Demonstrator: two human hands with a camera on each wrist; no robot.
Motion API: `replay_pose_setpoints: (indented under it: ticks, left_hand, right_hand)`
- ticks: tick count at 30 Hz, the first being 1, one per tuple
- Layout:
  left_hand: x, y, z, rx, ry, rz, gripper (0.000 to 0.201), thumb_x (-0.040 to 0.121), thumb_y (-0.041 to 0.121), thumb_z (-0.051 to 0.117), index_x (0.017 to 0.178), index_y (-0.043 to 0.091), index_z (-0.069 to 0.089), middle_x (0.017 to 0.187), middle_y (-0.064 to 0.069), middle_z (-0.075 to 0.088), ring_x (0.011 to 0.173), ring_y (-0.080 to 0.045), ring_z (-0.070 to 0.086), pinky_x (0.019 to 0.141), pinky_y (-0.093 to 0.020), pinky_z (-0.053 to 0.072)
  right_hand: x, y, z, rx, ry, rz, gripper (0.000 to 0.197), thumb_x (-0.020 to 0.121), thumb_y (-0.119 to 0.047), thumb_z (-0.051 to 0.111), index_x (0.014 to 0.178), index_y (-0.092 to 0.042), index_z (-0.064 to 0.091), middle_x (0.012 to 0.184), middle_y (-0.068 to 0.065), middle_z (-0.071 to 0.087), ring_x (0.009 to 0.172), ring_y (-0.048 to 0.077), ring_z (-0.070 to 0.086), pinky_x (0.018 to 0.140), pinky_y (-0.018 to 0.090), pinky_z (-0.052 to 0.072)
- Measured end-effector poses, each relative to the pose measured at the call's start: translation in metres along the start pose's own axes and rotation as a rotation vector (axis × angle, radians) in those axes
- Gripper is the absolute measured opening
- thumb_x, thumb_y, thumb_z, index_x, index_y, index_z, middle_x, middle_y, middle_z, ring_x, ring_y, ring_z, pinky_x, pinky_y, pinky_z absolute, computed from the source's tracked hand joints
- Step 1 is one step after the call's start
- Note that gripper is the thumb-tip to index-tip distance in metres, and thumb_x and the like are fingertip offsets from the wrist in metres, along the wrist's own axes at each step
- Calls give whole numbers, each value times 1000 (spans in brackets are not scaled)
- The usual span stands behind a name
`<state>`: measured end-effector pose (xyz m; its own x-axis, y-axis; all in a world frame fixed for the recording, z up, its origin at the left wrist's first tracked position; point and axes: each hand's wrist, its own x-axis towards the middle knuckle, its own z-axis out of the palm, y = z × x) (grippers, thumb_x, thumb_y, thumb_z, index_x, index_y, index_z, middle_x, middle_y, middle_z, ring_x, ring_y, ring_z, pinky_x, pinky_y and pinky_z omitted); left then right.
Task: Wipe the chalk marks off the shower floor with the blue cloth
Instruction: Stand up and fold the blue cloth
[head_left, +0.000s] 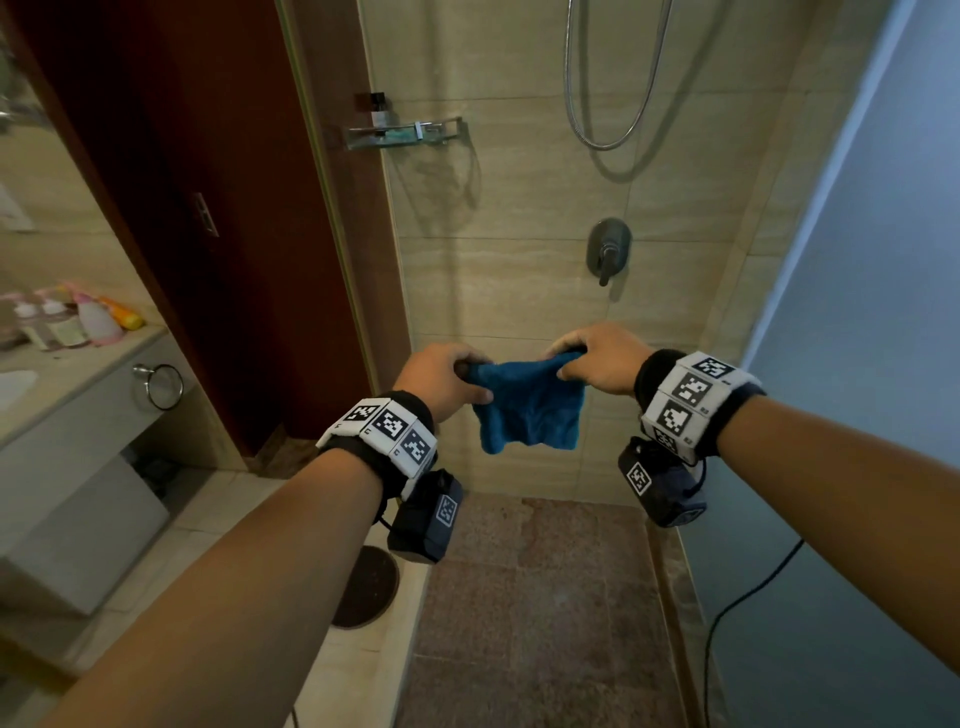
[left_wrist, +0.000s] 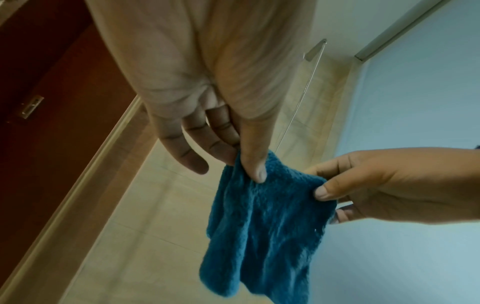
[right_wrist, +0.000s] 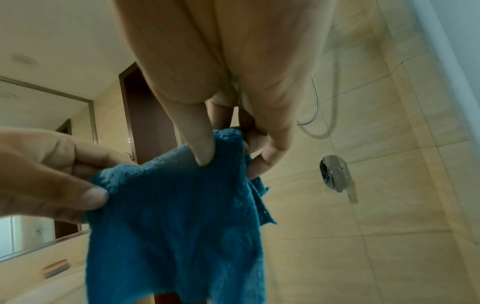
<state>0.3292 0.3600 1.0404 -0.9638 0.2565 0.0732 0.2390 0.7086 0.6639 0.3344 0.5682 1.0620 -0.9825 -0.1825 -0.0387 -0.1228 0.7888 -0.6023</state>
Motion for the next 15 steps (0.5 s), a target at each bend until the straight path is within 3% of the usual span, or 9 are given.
replay_pose_setpoints:
  ticks: [5, 9, 13, 15]
  left_hand:
    - [-2, -2, -1, 58, 40, -19, 6, 91, 24, 65, 94, 19, 64, 90, 3, 60, 86, -13, 54, 73, -23, 38]
    - [-2, -5, 0, 23, -6, -33, 15, 97, 28, 56, 97, 13, 59, 99, -2, 60, 96, -20, 56, 77, -28, 40]
    - [-4, -8, 5, -102, -35, -59, 15, 100, 28, 50, 97, 13, 51, 99, -9, 61, 90, -27, 62, 75, -41, 52]
    - [-6, -8, 8, -191, -32, -86, 13, 100, 25, 50, 101, 13, 49, 102, -11, 62, 86, -25, 65, 69, -38, 57]
  right_hand:
    - [-1, 4, 0, -54, 18, -17, 25, 93, -16, 55, 114, -9, 65, 110, 8, 65, 95, 17, 58, 78, 25, 41]
    - [-2, 3, -1, -41, 13, 15, 25, 94, -25, 53, 105, -7, 66, 94, 4, 62, 90, 19, 57, 67, 21, 41]
    - [-1, 4, 4, 156, 8, 95, 26, 95, -26, 51, 105, -4, 62, 98, 11, 63, 90, 23, 58, 84, 39, 51]
    - [-1, 5, 9, 194, -5, 119, 25, 97, -27, 48, 105, -6, 59, 102, 16, 62, 92, 28, 61, 85, 42, 52]
